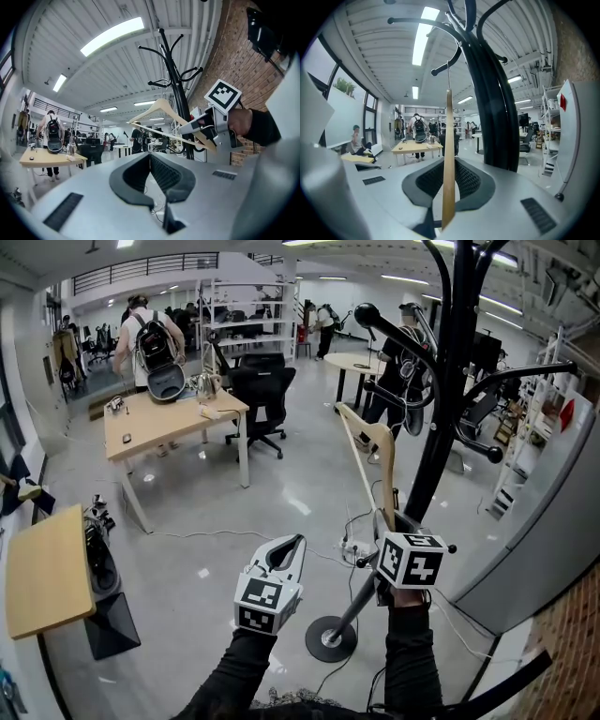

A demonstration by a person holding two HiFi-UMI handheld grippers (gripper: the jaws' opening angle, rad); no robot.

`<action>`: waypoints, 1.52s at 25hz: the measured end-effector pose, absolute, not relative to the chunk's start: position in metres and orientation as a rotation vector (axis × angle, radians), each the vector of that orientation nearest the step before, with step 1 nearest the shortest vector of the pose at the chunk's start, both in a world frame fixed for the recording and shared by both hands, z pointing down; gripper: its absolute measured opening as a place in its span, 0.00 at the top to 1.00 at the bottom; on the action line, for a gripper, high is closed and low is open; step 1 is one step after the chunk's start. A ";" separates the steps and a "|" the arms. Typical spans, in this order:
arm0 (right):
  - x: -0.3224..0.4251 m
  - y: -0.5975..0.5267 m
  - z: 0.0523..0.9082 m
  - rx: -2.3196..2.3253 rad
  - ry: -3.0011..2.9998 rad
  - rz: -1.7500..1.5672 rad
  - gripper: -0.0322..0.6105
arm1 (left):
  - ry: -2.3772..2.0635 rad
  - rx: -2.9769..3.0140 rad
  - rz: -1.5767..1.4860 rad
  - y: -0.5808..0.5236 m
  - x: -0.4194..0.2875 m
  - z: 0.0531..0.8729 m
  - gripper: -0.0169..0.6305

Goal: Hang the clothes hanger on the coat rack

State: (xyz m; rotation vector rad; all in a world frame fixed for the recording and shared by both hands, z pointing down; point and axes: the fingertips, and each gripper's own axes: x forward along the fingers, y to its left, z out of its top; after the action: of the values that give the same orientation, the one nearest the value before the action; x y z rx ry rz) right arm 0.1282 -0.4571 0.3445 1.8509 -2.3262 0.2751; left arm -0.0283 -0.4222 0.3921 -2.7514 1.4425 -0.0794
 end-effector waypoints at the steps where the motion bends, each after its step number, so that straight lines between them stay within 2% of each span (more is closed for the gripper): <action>1: 0.128 -0.455 0.344 1.850 -2.332 0.264 0.89 | 1.444 -2.753 -0.079 -0.421 -0.028 0.393 0.96; 5: 0.128 -0.449 0.338 1.851 -2.350 0.217 0.88 | 1.449 -2.753 -0.080 -0.416 -0.028 0.395 0.96; 11: 0.125 -0.435 0.320 1.847 -2.373 0.110 0.81 | 1.457 -2.753 -0.084 -0.408 -0.029 0.395 0.96; 25: 0.132 -0.357 0.270 1.901 -2.479 -0.036 0.81 | 1.465 -2.742 -0.056 -0.360 -0.030 0.390 0.96; 38: 0.145 -0.258 0.318 1.812 -2.494 -0.057 0.81 | 1.456 -2.759 -0.059 -0.278 -0.023 0.398 0.96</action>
State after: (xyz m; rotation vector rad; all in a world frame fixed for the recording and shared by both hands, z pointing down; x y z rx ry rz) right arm 0.1447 -0.2577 0.3177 1.8115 -2.4943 -0.0572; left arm -0.0230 -0.2783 0.3977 -2.7590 1.4563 -0.0594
